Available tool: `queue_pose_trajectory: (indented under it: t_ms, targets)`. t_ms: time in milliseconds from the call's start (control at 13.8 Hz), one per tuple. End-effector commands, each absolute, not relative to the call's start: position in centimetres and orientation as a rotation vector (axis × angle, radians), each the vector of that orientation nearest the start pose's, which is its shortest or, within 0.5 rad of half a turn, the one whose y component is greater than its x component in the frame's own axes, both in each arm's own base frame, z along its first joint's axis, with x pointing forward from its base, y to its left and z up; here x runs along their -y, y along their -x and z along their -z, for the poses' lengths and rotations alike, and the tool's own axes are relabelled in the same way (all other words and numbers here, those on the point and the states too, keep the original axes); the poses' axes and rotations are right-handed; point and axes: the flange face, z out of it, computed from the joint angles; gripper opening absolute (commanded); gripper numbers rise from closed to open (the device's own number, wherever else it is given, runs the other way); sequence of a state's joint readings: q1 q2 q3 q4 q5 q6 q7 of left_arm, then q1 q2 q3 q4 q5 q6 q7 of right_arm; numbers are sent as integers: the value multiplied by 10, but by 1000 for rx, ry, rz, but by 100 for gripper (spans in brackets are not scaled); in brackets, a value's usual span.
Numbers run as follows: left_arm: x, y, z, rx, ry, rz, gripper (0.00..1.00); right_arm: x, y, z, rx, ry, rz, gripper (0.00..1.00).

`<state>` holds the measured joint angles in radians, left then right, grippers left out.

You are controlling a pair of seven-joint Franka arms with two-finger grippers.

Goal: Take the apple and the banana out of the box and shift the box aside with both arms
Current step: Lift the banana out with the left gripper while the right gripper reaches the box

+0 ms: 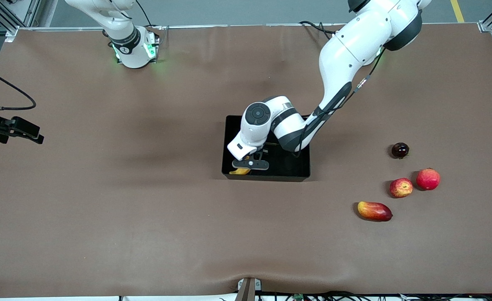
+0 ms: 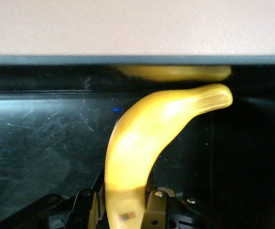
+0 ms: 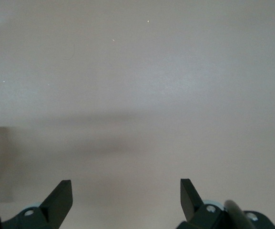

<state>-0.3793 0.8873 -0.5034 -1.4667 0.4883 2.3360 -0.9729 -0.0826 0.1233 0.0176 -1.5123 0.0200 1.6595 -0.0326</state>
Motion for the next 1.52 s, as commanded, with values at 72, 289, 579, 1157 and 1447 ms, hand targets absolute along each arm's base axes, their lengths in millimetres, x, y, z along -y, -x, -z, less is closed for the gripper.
queue_pose_trajectory:
  t_ms: [72, 289, 579, 1157, 1447]
  targets:
    - [491, -537, -263, -82, 3178, 187, 0, 34, -601, -580, -26, 3125, -1, 100]
    - [476, -548, -327, -22, 3163, 260, 0, 26, -603, -566, -12, 3121, -70, 100]
    - [388, -600, -382, 130, 3146, 249, 0, -51, -598, -564, 45, 3117, -110, 100]
    - [163, -676, -383, 278, 3079, 39, 0, -177, -594, -508, 117, 2991, -211, 100]
    - [91, -665, -332, 358, 3016, -115, 0, -239, -599, -410, 178, 2996, -151, 100]
